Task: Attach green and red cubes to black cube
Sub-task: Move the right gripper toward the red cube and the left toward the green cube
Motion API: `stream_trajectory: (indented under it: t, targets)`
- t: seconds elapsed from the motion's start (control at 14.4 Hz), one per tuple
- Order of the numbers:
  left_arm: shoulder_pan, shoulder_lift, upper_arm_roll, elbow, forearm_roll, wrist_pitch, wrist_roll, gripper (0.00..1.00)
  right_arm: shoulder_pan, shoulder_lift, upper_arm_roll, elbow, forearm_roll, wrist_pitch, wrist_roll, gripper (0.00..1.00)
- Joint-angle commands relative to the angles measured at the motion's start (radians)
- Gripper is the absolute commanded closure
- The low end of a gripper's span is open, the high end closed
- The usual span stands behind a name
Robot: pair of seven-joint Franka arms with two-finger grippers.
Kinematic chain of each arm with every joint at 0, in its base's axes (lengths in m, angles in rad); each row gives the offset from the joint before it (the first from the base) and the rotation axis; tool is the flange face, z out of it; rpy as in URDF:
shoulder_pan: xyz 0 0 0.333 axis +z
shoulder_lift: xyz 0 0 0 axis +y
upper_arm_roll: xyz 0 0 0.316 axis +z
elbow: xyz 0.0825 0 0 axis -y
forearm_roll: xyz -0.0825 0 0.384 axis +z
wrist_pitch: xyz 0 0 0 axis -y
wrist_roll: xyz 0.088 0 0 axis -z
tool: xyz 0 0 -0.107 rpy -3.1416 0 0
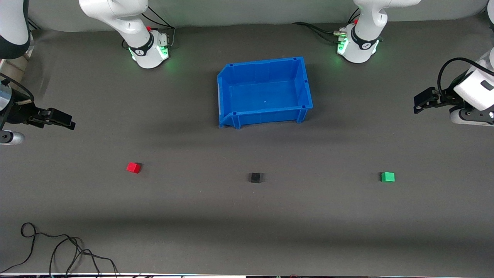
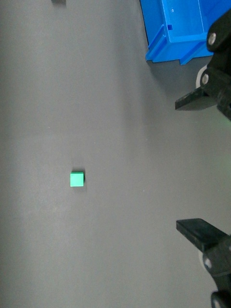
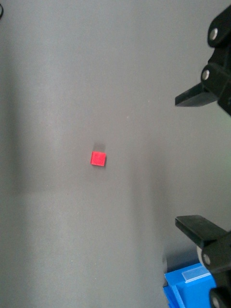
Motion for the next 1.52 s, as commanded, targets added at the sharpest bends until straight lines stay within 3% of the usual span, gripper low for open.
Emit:
stream_trajectory:
  t: [0.0, 0.69, 1.11, 1.45]
  targets:
    - [-0.012, -0.003, 0.007, 0.016, 0.015, -0.026, -0.01, 0.0, 0.0, -0.004, -0.016, 0.011, 0.016, -0.018, 0.022, 0.0]
    - [-0.011, 0.009, 0.012, 0.023, 0.009, -0.02, -0.028, 0.0, 0.01, 0.008, -0.024, 0.029, 0.01, -0.017, 0.023, 0.0]
    - [-0.008, 0.127, 0.015, 0.141, 0.01, -0.023, -0.531, 0.0, 0.012, 0.016, -0.019, 0.029, 0.007, -0.007, 0.015, 0.0]
    - [0.089, 0.144, 0.015, 0.161, -0.005, -0.005, -0.985, 0.0, 0.03, 0.019, -0.017, 0.031, 0.005, -0.006, 0.022, 0.0]
